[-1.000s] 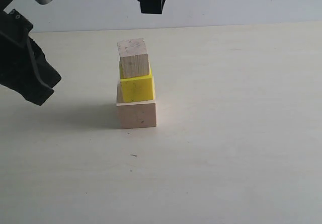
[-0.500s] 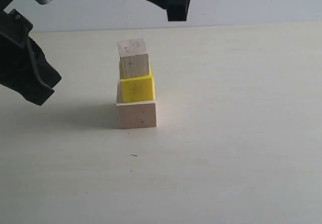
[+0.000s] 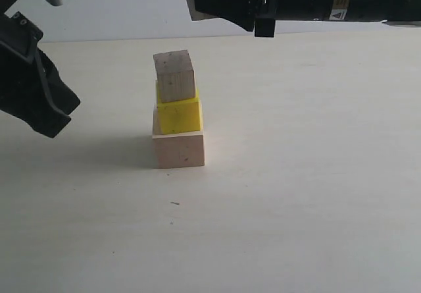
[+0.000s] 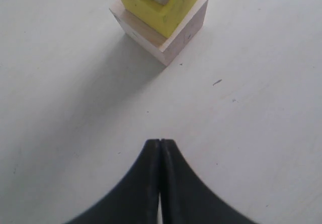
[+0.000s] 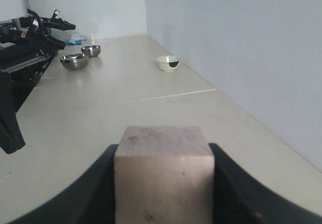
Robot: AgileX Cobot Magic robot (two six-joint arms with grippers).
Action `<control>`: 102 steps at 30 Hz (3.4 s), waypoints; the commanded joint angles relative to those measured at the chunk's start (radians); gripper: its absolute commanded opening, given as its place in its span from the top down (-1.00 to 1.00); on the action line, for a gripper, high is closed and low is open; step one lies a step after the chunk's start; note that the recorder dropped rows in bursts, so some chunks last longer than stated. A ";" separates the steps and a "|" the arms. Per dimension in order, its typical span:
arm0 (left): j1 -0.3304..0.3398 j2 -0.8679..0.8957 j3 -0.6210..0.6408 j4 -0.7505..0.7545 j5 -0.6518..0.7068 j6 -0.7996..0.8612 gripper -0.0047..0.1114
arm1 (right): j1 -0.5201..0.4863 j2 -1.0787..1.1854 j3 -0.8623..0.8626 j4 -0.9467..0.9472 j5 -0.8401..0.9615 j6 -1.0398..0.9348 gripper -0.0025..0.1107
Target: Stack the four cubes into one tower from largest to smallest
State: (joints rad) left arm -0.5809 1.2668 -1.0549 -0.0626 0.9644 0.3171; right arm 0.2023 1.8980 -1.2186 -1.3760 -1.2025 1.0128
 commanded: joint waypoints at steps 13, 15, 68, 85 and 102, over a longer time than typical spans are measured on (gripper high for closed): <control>0.003 0.002 0.002 0.000 -0.007 0.003 0.92 | 0.043 0.024 -0.068 0.003 -0.019 -0.026 0.96; 0.003 0.002 0.002 0.000 -0.007 0.003 0.92 | 0.043 0.024 -0.068 0.010 -0.019 -0.026 0.96; 0.003 0.002 0.002 0.000 -0.011 0.003 0.92 | 0.112 0.178 -0.184 -0.175 -0.019 0.027 0.96; 0.003 0.002 0.002 0.000 -0.011 0.003 0.92 | 0.112 0.178 -0.184 -0.143 -0.019 0.027 0.96; 0.003 0.002 0.002 0.000 -0.011 0.003 0.92 | 0.112 0.178 -0.184 -0.235 -0.019 0.016 0.19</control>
State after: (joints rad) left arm -0.5809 1.2668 -1.0549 -0.0626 0.9644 0.3171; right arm 0.3144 2.0772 -1.3980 -1.5717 -1.2190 1.0322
